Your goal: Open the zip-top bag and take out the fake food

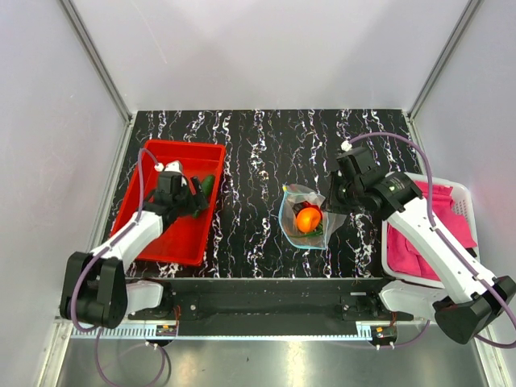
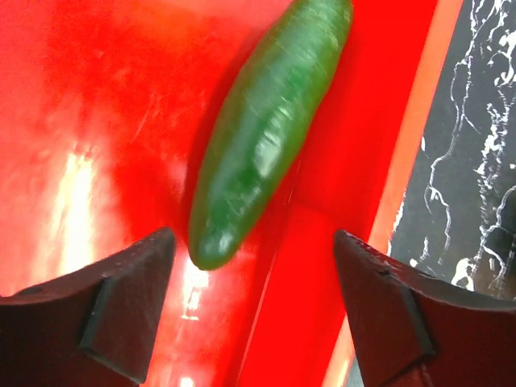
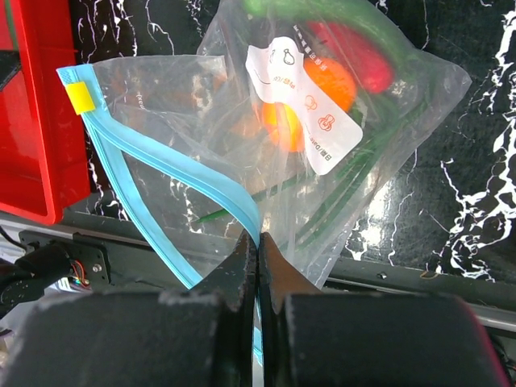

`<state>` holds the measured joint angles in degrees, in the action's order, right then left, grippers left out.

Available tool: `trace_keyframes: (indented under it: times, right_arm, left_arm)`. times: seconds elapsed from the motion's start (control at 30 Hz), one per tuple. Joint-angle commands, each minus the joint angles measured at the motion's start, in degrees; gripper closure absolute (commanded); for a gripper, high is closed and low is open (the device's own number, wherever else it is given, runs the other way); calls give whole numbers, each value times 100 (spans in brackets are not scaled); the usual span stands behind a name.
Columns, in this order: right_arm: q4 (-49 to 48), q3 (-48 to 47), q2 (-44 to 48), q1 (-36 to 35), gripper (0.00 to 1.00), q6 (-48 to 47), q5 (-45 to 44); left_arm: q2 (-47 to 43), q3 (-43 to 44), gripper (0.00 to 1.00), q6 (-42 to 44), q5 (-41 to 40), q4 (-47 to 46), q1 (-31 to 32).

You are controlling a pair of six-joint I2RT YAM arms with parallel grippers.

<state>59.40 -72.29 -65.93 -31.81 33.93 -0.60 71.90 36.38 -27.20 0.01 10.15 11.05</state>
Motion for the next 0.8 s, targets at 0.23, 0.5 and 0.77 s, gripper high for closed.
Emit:
trace_keyframes:
  times: [0.23,0.5,0.77]
  right_arm:
    - [-244,-136,-148,35,100,-290,332]
    - [-306,-356,-411,26,100,-317,605]
    - [-411,-541,-517,26,100,-221,693]
  left_arm:
    - [-1450,773,40,-795,929,630,379]
    - [-1267,1986,50,-277,1685,93,2952]
    - [559,2856,70,163,2274,110,3957]
